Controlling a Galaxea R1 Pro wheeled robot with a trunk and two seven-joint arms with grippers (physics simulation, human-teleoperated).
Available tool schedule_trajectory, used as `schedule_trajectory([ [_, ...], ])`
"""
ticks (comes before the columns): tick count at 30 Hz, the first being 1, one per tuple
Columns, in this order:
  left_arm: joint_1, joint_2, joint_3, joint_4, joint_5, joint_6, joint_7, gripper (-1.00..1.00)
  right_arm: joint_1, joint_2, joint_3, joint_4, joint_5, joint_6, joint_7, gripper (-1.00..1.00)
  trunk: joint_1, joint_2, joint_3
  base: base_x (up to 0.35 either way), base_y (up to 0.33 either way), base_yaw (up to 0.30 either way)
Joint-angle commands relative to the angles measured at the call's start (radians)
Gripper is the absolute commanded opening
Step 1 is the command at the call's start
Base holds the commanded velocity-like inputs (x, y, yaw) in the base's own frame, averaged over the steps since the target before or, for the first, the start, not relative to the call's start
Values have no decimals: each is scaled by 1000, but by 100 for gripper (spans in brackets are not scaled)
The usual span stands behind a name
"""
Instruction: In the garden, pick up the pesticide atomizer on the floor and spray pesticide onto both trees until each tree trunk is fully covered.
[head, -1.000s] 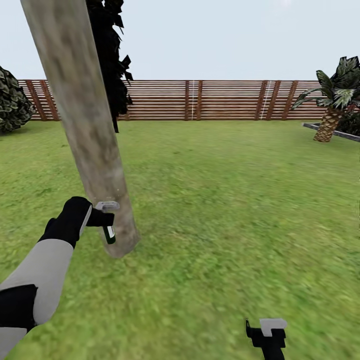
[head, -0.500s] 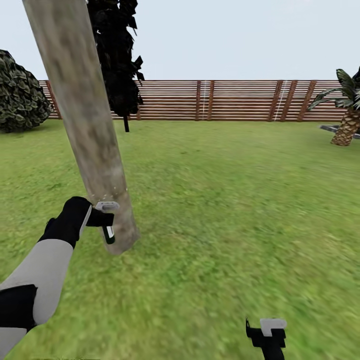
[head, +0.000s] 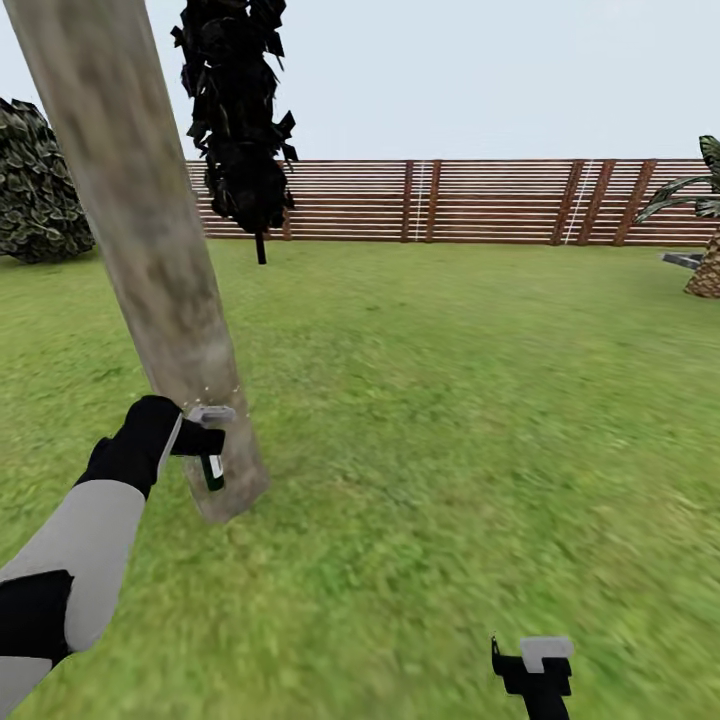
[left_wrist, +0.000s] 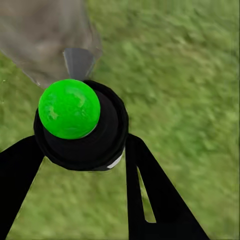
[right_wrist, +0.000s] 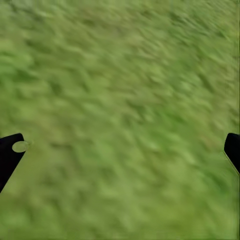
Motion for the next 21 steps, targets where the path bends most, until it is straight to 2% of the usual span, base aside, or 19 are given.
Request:
schedule_trajectory([
  [1,0,12,5,-2,-3,5,-10,-100,-1,0,-8,1,11,-3,-3,100,0,0,-1,230,-195,0],
  [4,11,73,7,-2,-3,6,-11,-100,-1,0,-8,1,11,-3,-3,100,0,0,-1,126,-233,0],
  [5,45,100,5,-4,-2,4,-12,-100,-1,0,-8,1,11,-3,-3,100,0,0,-1,-231,-188,0],
  [8,53,91,2,0,-2,4,-10,-100,-1,0,-8,1,11,-3,-3,100,0,0,-1,-261,-173,0],
  [10,54,71,2,4,-2,4,-10,-100,-1,0,-8,1,11,-3,-3,100,0,0,-1,-171,-100,51],
  [11,54,47,2,6,-2,4,-10,-100,-1,0,-8,1,11,-3,-3,100,0,0,-1,-56,-32,195],
  [14,55,30,6,6,-2,3,18,-100,-1,0,-8,1,11,-3,-3,100,0,0,-1,-24,-13,242],
  [16,56,37,10,9,-2,2,60,-100,-1,0,-8,1,11,-3,-3,100,0,0,-1,-5,-3,270],
  [17,63,50,15,10,-2,0,90,-100,-1,0,-7,1,11,-3,-3,100,0,0,-1,-2,-1,275],
  [19,80,67,17,11,-1,-1,108,-100,-1,0,-7,1,11,-3,-3,100,0,0,-1,-1,0,276],
  [21,90,71,18,12,-1,-2,116,-100,-1,0,-7,1,11,-3,-3,100,0,0,-1,0,0,213],
])
